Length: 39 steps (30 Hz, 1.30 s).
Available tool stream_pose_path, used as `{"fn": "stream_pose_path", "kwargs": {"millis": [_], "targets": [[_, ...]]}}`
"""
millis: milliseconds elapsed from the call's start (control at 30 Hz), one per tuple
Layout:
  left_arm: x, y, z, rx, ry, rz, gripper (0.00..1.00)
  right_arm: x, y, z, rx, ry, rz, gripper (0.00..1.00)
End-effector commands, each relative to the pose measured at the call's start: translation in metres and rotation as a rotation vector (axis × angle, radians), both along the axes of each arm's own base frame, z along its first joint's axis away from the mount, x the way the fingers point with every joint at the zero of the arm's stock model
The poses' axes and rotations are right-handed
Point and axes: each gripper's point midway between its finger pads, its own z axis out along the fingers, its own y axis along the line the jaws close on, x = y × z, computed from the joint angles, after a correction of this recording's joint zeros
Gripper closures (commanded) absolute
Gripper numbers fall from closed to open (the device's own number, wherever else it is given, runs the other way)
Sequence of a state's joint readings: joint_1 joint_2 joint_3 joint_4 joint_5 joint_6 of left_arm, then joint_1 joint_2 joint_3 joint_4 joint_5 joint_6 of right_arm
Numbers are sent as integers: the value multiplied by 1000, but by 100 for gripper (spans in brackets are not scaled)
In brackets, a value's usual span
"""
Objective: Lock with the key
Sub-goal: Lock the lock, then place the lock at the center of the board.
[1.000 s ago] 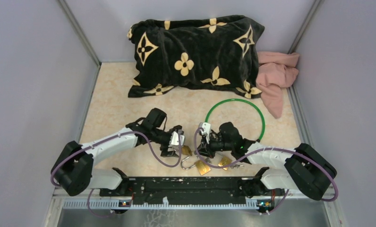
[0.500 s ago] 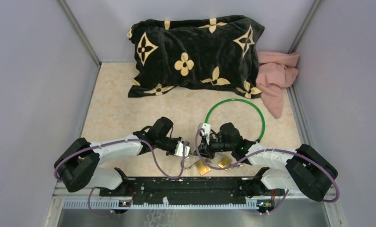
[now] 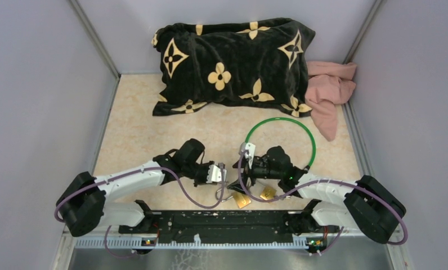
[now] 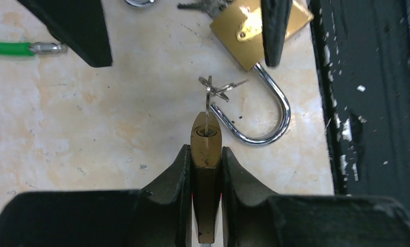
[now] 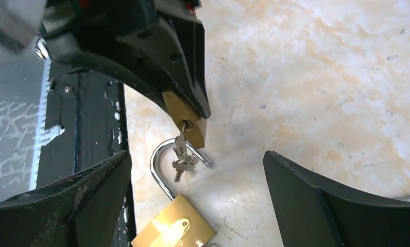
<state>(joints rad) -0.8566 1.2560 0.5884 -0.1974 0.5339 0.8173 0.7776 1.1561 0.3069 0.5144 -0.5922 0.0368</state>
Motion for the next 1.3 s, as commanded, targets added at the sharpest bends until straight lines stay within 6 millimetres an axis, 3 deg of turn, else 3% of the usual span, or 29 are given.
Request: {"fn": "stream_pose_path", "kwargs": {"millis": [0,167,400,633,700,800,1267], "targets": [[-2,-14,61,-78,86,54,100,-1,11,33,152,-150,43,2],[-7,-14,97,-80,136,74,100,-9,27,37,163,-194,143,11],[-8,-4,107,-54,167,149,100,-17,30,66,270,-177,159,11],[-16,-6,121,-76,239,184,100,-9,29,89,209,-130,107,6],[-15,-5,121,-76,237,190,100,-9,29,88,193,-118,110,14],[-14,-6,122,-81,231,189,100,-8,29,89,189,-107,104,39],[-14,-9,124,-99,232,183,100,-4,45,86,157,-18,144,57]]}}
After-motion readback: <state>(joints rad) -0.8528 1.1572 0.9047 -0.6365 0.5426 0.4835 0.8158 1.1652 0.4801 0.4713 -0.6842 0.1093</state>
